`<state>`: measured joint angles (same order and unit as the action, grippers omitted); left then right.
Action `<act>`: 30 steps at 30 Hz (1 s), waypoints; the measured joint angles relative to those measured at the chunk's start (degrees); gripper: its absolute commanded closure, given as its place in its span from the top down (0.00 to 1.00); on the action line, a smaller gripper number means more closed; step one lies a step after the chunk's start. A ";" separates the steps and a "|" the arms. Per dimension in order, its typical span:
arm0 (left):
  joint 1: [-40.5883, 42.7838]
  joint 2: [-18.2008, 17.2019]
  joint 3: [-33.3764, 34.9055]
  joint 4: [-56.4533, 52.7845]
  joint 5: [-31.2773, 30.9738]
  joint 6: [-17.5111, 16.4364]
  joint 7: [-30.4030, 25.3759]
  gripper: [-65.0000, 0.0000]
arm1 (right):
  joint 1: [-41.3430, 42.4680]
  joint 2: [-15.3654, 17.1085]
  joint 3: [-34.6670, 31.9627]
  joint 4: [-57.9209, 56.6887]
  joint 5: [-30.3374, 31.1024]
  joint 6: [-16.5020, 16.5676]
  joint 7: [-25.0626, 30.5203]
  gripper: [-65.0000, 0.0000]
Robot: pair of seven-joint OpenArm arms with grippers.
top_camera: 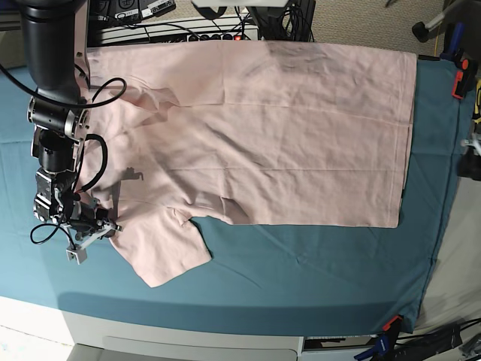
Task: Fold the T-shirt properly
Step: 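Grasp the hem corners with both grippers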
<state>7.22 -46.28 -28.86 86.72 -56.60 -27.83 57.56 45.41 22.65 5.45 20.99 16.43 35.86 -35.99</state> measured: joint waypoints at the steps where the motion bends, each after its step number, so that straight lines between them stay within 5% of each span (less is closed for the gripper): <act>1: -2.01 0.74 2.19 -2.14 0.68 0.28 0.07 0.42 | 0.00 0.00 0.00 0.00 0.04 0.00 0.15 0.00; 10: -31.30 8.17 19.71 -33.20 0.74 -0.46 0.35 0.42 | 0.00 -0.02 -0.02 0.00 0.07 0.00 0.39 0.00; 16: -46.58 13.22 25.42 -58.80 0.98 -1.75 -2.47 0.42 | -0.02 0.00 -0.02 0.00 0.04 0.00 0.37 0.00; 22: -51.32 14.99 25.49 -67.06 7.96 1.44 -7.54 0.42 | -0.02 0.00 -0.02 0.00 -0.02 0.00 0.42 0.00; 30: -51.21 15.13 25.44 -67.01 7.89 1.29 -6.84 0.42 | -0.02 0.00 -0.02 0.00 -0.02 0.00 0.42 0.00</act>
<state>-43.99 -31.16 -3.42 19.70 -48.71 -26.55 50.72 45.39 22.65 5.43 20.99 16.40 35.86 -35.57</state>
